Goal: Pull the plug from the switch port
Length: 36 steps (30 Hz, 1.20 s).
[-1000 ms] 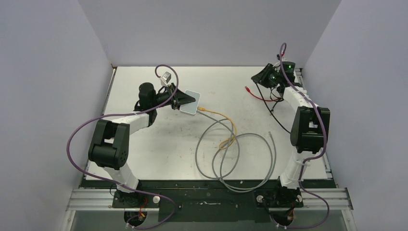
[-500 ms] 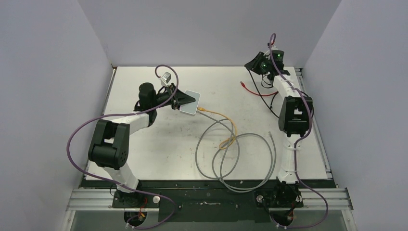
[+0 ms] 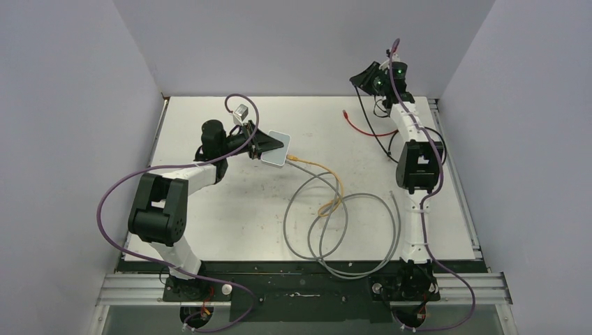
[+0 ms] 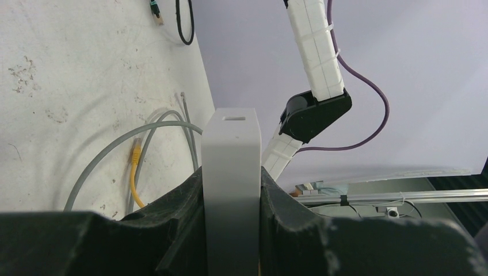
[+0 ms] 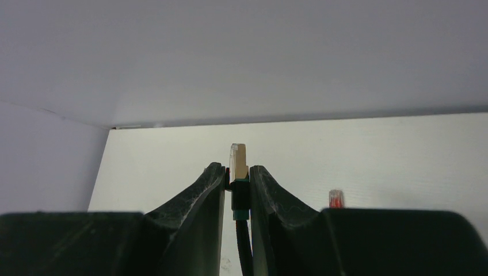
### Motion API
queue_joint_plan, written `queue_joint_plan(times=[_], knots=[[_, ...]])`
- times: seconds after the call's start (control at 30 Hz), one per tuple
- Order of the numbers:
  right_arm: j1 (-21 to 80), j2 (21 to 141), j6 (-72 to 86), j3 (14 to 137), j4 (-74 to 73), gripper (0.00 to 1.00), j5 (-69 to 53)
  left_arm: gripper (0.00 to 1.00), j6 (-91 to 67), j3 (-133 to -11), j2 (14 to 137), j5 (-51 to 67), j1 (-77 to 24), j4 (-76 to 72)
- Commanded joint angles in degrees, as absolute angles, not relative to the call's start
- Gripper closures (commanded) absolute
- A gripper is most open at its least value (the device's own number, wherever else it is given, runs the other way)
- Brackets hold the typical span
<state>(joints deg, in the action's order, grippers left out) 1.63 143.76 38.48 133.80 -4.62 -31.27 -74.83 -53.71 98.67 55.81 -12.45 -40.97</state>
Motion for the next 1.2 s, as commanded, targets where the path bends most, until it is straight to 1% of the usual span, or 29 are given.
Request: queue_joint_plan(times=[0.0, 0.07, 0.13, 0.23, 0.37, 0.47, 0.6, 0.73, 0.83, 1.07, 1.13, 1.17], knots=[[2.44, 142.58, 38.3, 130.7, -3.33, 0.86, -30.79, 1.0, -75.45, -54.43, 96.33, 55.83, -12.52, -43.86], [2.52, 142.56, 37.39, 130.26, -5.07, 0.83, -30.46, 1.0, -75.41, -54.41, 96.33, 55.92, -12.56, -43.84], [2.49, 142.36, 36.26, 130.17, -7.03, 0.78, -29.71, 1.0, -75.41, -54.46, 96.39, 56.04, -12.56, -43.86], [2.53, 141.26, 34.36, 129.8, -11.03, 0.63, -26.04, 1.0, -75.41, -54.48, 96.33, 55.99, -12.55, -43.95], [2.33, 138.97, 32.32, 127.9, -13.23, 0.56, -21.95, 1.0, -75.39, -54.24, 96.16, 55.9, -12.56, -44.14], [2.31, 137.53, 31.08, 126.79, -13.99, 0.44, -19.88, 1.0, -75.47, -53.99, 96.15, 55.92, -12.57, -44.34], [2.3, 135.08, 29.79, 125.02, -14.55, 0.24, -17.92, 1.0, -75.49, -53.91, 96.15, 55.9, -12.57, -44.49], [2.35, 132.62, 29.18, 123.2, -14.63, 0.09, -17.53, 1.0, -75.5, -54.0, 96.23, 55.92, -12.57, -44.55], [2.3, 131.35, 29.25, 121.94, -14.82, 0.04, -18.19, 1.0, -75.49, -54.17, 96.46, 56.01, -12.52, -44.49], [2.1, 127.62, 30.95, 115.24, -14.28, 0.0, -22.66, 1.0, -74.58, -54.23, 96.77, 55.54, -12.34, -43.51], [2.19, 126.24, 31.22, 112.8, -14.0, 0.0, -23.48, 1.0, -73.69, -54.18, 96.7, 55.26, -12.25, -42.35], [2.16, 125.73, 31.32, 111.77, -13.94, 0.05, -24.28, 1.0, -72.55, -54.29, 96.62, 55.02, -12.17, -41.02]])
